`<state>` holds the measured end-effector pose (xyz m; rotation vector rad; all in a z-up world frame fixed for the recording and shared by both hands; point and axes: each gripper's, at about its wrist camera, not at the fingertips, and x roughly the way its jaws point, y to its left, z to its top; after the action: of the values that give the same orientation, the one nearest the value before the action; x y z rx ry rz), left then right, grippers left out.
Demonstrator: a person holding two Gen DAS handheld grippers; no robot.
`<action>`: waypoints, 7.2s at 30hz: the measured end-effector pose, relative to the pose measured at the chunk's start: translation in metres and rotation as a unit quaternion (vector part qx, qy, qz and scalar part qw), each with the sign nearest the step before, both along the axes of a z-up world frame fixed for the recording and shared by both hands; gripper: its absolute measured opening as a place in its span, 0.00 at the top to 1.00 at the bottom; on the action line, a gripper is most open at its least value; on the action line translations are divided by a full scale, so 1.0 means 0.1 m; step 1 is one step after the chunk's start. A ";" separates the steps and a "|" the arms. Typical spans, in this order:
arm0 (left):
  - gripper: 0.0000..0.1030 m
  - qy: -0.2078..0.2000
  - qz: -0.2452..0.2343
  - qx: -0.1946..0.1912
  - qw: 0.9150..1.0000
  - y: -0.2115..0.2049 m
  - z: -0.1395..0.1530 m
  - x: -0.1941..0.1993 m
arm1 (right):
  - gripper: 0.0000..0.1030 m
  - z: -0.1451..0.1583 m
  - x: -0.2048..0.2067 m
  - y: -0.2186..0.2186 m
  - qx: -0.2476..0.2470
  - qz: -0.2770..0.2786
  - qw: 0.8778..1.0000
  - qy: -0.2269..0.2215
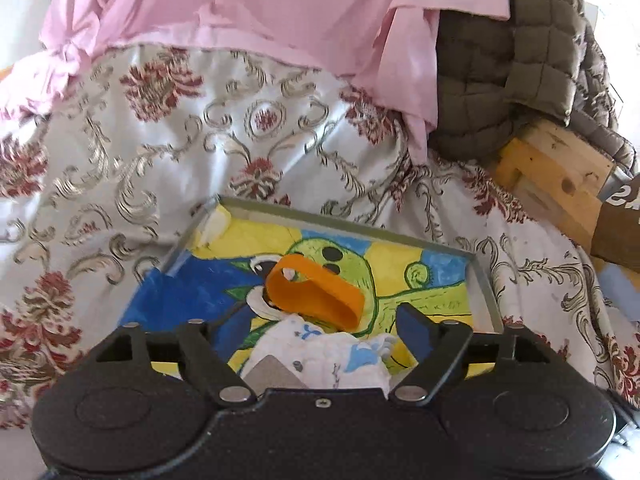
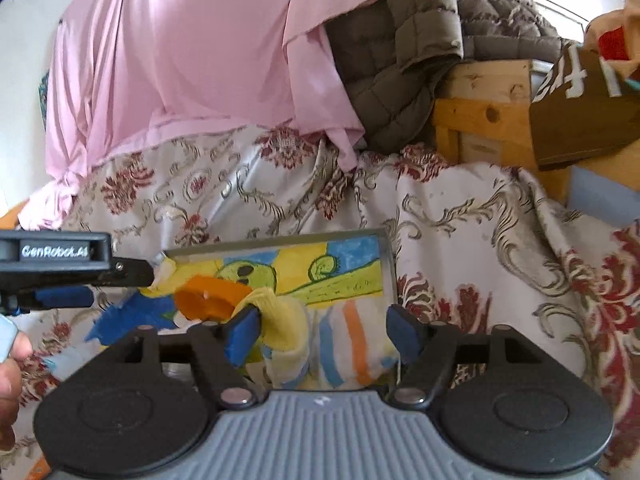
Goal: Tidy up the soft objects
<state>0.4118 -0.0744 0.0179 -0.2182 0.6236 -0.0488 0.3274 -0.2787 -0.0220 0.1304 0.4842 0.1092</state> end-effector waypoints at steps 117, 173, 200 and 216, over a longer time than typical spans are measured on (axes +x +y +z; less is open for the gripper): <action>0.04 -0.084 -0.202 0.110 0.969 0.75 -0.38 -2.07 | 0.24 -0.44 -1.96 1.57 -0.300 0.213 0.930 0.008; 0.90 -0.035 -0.187 -0.004 0.982 0.78 -0.38 -1.58 | 0.97 -0.52 -1.77 1.78 -0.342 0.203 0.917 -0.019; 0.89 0.039 -0.058 -0.134 0.989 1.39 -0.35 -2.47 | 0.96 -0.18 -2.03 1.17 -0.198 0.134 0.970 0.035; 0.83 0.040 -0.080 -0.137 0.987 1.29 -0.47 -2.34 | 0.45 -0.37 -1.87 1.20 -0.167 0.154 0.968 0.108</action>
<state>0.1777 0.0543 -0.0290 -0.4381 0.7138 -0.2822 0.1406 -0.1586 -0.0593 -0.2681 0.7309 0.3171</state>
